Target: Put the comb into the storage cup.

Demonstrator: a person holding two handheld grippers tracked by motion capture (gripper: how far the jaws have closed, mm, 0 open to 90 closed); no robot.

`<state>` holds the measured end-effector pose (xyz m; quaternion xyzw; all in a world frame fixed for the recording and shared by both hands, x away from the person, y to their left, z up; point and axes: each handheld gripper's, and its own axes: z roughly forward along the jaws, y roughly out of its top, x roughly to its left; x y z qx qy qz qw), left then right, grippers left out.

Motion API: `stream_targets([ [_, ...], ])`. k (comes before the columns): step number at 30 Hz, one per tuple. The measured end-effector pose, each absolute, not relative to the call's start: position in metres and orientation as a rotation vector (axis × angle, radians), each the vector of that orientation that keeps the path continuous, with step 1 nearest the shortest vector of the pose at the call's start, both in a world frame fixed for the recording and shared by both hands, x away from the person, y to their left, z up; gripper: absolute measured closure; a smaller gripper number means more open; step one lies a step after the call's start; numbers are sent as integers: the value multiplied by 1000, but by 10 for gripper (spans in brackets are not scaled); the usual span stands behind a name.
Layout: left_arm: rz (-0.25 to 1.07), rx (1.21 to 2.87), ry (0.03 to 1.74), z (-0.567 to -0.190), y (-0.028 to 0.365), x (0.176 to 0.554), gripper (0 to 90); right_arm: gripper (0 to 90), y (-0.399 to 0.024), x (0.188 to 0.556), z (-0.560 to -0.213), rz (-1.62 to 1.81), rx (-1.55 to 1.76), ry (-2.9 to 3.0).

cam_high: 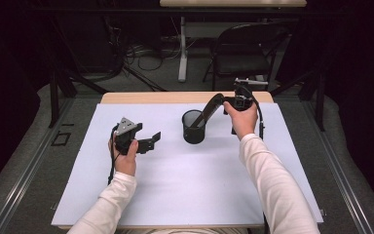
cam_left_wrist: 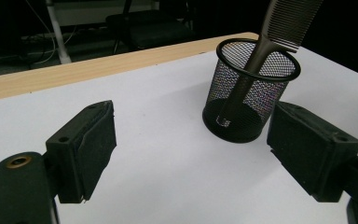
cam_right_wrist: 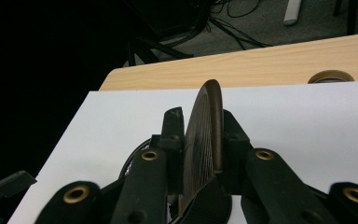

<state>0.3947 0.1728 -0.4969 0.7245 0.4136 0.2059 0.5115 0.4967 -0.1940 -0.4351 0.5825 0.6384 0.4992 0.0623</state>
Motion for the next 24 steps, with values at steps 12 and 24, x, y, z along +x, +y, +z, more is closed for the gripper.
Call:
stream_targets([
  [12,493,1736,998,-497,174,396,159,609,-196,494,-432,1529,1712,1911],
  [24,496,1740,990,-497,170,395,159,425,-197,489,-429,1457,1629,1929],
])
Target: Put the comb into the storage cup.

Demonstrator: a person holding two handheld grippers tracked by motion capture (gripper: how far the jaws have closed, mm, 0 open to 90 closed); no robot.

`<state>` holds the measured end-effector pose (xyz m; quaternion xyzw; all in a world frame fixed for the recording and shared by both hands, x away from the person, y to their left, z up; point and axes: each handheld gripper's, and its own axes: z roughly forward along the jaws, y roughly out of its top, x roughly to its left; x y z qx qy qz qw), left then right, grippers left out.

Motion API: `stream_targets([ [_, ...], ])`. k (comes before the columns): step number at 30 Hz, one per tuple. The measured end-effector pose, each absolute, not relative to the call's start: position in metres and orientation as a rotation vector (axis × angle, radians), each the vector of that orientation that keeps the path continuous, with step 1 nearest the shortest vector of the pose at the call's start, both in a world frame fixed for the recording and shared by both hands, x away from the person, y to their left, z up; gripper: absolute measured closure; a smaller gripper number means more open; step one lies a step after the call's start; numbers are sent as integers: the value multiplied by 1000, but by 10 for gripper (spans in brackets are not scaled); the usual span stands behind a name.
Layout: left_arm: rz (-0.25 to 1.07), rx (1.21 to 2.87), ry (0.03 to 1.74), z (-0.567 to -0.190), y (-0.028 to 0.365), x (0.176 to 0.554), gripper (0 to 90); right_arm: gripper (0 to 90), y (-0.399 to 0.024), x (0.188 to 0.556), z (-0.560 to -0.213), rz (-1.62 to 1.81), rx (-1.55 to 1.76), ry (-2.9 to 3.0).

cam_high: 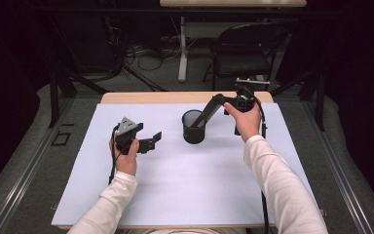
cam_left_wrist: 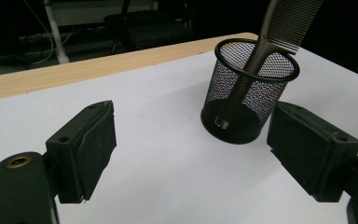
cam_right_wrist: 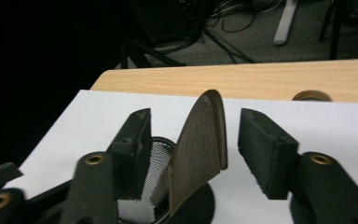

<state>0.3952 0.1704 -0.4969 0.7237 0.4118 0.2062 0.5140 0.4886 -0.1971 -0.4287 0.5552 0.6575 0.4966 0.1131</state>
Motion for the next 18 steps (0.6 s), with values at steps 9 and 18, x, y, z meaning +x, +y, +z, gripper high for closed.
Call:
stream_targets([
  [9,493,1735,977,-497,168,396,159,388,-199,486,-427,1423,1581,1904],
  [18,487,1741,982,-498,168,396,159,368,-203,482,-422,1424,1504,1858],
])
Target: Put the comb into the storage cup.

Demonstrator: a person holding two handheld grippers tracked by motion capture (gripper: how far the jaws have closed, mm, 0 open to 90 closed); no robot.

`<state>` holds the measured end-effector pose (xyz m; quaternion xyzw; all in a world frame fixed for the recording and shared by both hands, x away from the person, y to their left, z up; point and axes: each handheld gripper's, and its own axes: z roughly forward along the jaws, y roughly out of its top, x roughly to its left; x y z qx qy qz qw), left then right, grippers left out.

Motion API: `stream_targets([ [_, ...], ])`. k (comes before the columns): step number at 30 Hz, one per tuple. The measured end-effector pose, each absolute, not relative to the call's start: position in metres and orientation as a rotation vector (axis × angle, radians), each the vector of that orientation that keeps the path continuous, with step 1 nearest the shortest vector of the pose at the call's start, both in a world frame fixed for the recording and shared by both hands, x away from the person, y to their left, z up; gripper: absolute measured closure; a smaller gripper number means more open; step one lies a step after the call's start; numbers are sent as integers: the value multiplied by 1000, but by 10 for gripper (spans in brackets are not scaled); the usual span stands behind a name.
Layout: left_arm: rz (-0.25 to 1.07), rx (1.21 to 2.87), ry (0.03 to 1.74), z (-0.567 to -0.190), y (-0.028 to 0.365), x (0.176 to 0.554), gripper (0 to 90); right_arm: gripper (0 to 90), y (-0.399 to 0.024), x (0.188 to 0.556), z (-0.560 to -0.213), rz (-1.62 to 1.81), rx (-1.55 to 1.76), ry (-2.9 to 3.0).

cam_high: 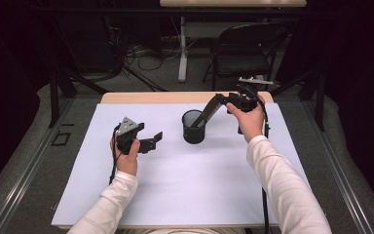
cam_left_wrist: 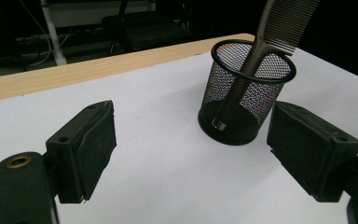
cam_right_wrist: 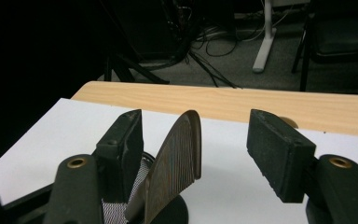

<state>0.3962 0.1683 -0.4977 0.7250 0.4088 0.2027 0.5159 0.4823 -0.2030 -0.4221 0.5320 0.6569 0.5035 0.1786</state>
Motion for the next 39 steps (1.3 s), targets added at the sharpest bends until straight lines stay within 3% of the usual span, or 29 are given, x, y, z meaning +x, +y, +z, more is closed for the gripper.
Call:
stream_targets([
  [11,490,1737,985,-498,169,396,158,437,-206,478,-418,1412,1468,1854],
  [23,486,1736,976,-498,165,396,159,348,-207,469,-409,1383,1384,1888],
  [33,478,1727,975,-497,166,397,159,333,-221,462,-402,1403,1408,1881],
  [39,474,1726,971,-496,167,396,159,264,-226,458,-399,1373,1392,1883],
])
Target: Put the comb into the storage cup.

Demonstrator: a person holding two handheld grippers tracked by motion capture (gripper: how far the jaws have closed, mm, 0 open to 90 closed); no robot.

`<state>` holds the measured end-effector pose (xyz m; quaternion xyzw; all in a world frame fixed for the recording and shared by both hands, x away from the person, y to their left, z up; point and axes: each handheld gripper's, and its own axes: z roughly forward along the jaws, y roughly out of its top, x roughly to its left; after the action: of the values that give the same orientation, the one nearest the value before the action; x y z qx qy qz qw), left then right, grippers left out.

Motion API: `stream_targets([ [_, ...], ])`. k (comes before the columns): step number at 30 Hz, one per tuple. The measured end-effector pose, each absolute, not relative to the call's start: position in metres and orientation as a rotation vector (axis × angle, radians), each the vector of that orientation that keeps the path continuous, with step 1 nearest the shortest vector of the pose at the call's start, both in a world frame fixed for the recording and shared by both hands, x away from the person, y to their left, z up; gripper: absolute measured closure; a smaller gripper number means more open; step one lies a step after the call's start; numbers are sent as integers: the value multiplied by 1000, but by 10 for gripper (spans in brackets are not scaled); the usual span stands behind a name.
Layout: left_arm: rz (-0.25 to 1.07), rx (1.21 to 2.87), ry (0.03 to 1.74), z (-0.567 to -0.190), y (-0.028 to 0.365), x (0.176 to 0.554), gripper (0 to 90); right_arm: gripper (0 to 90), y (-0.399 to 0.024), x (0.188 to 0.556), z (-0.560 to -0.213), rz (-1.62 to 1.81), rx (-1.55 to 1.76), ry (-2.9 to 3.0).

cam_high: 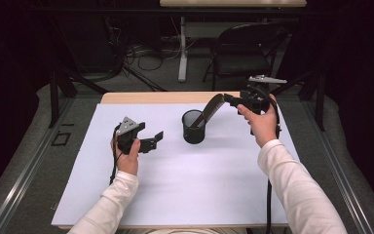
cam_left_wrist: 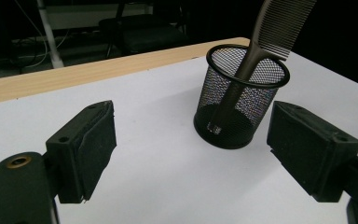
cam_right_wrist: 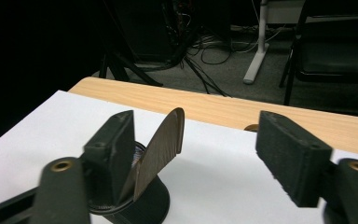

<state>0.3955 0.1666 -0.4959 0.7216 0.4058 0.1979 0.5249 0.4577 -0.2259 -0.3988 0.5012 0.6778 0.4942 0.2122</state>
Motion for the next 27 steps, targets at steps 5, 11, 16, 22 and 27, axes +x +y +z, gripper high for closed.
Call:
stream_targets([
  [5,468,1724,965,-494,167,394,159,197,-228,453,-396,1372,1379,1894],
  [11,456,1728,954,-489,166,392,159,142,-228,447,-395,1331,1364,1915],
  [16,447,1731,938,-483,165,390,159,96,-227,441,-394,1315,1354,1921],
  [22,439,1730,924,-477,166,388,159,13,-224,434,-391,1301,1346,1943],
  [27,451,1741,917,-473,166,386,159,0,-221,427,-390,1286,1324,1962],
])
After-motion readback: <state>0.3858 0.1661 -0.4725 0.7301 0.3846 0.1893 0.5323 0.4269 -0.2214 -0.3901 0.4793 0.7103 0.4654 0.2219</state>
